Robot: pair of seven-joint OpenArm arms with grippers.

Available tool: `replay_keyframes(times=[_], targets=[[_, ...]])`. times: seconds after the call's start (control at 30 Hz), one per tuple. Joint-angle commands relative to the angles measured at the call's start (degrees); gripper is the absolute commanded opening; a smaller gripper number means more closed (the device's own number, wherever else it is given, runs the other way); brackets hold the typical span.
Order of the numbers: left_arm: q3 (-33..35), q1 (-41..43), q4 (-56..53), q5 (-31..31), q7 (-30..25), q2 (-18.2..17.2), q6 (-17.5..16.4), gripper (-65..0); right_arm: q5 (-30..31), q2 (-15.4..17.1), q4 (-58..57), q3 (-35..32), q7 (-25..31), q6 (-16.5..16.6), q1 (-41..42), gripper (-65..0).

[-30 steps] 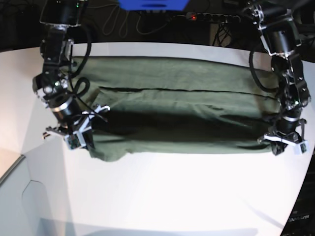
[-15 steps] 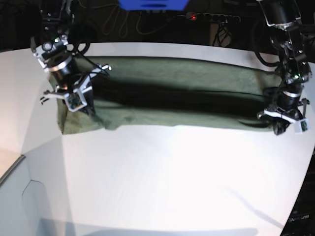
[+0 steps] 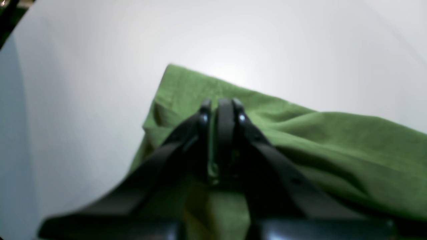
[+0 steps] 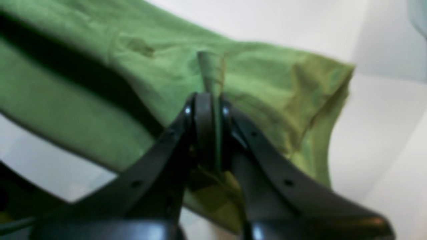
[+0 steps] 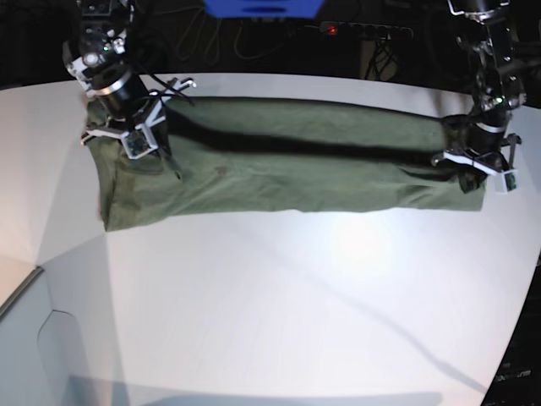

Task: Layout the t-shirt on the table in an organized manner, then fold the t-shirt properly
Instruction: 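Pull the grasped band ends apart with both grippers to straighten it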

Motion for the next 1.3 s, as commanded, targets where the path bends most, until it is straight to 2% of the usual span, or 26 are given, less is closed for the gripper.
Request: replay_keyframes(times=[0.0,0.33,1.03,1.27], targets=[[-0.34,-0.50,0.86,-0.50,-1.67,-0.75,-0.16,-65.0,0.82,0.07,1.07,0.05,1.44,0.18,-1.05,-65.0],[-0.34,-0.67,0.86,-0.50,-1.67,-0.66,-0.16,-65.0,0.82,0.07,3.71,-2.94,1.53,0.18,-6.15,-65.0],[-0.34,0.30,0.77,-0.50,-1.67,-0.58,-0.16,-65.0,0.64,0.07,1.25,-3.64,0.91,0.18,-8.43,-65.0],[-1.66,0.30,0.77,-0.50,-1.67,1.36,-0.16,-65.0,0.56,0.25,-0.42,-3.29,0.91,0.18,-7.12,-65.0]])
